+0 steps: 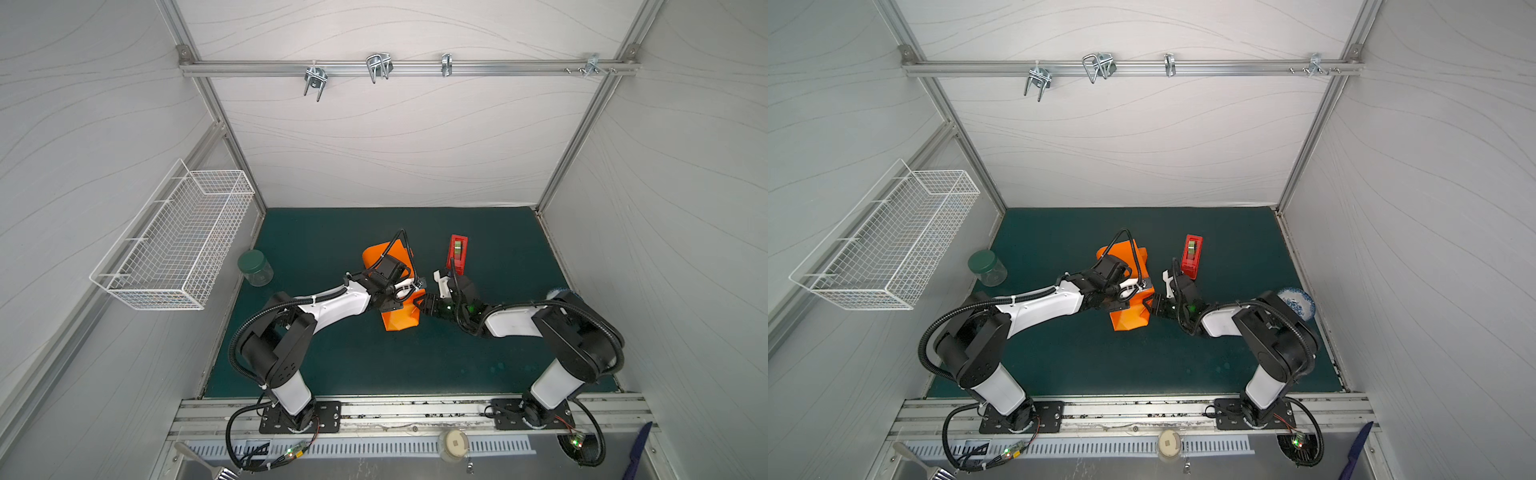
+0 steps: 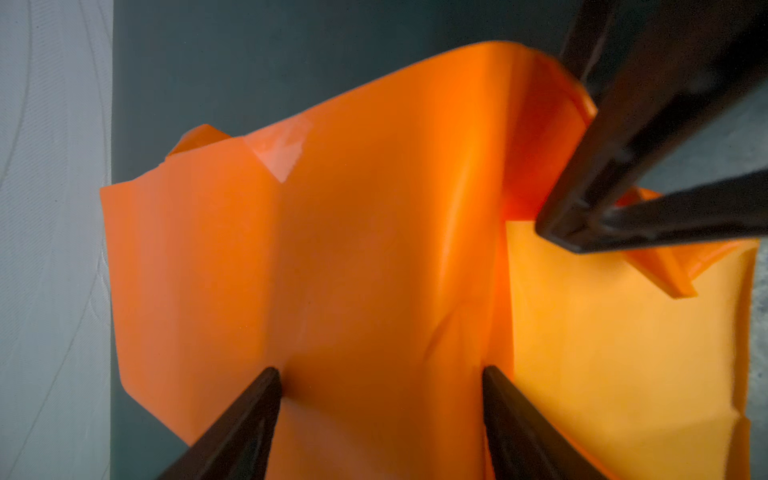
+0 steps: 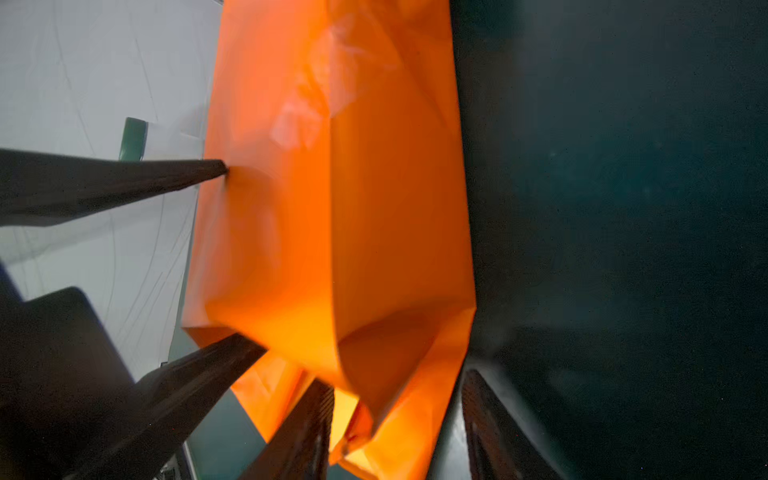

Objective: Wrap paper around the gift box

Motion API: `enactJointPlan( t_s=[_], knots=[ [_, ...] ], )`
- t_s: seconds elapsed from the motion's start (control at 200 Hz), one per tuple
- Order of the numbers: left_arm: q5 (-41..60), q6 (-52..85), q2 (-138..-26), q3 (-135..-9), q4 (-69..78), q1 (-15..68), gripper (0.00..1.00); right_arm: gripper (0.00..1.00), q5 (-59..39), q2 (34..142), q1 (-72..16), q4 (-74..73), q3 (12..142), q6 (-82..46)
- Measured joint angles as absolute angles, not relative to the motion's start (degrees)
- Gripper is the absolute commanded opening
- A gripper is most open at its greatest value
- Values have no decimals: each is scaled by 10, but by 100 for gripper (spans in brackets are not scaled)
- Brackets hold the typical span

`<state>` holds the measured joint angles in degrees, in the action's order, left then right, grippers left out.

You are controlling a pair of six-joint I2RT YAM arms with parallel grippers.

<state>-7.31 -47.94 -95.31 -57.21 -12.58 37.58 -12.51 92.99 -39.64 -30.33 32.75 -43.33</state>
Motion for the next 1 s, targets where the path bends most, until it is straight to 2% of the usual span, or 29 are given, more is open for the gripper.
enactJointPlan(
  t_s=[0.105,0.285,0.805,1.0],
  knots=[
    [-73,-479,-953,-572,-126,376,76,48,-127,904,-399,-291,320,-422],
    [-73,-479,-953,-572,-126,376,76,32,-105,898,-431,-240,337,-410],
    [-73,-479,-954,-574,-129,376,76,17,-50,977,-447,-154,437,-410],
    [-73,-479,-955,-575,-130,376,76,21,-37,991,-447,-142,453,-410]
  ],
)
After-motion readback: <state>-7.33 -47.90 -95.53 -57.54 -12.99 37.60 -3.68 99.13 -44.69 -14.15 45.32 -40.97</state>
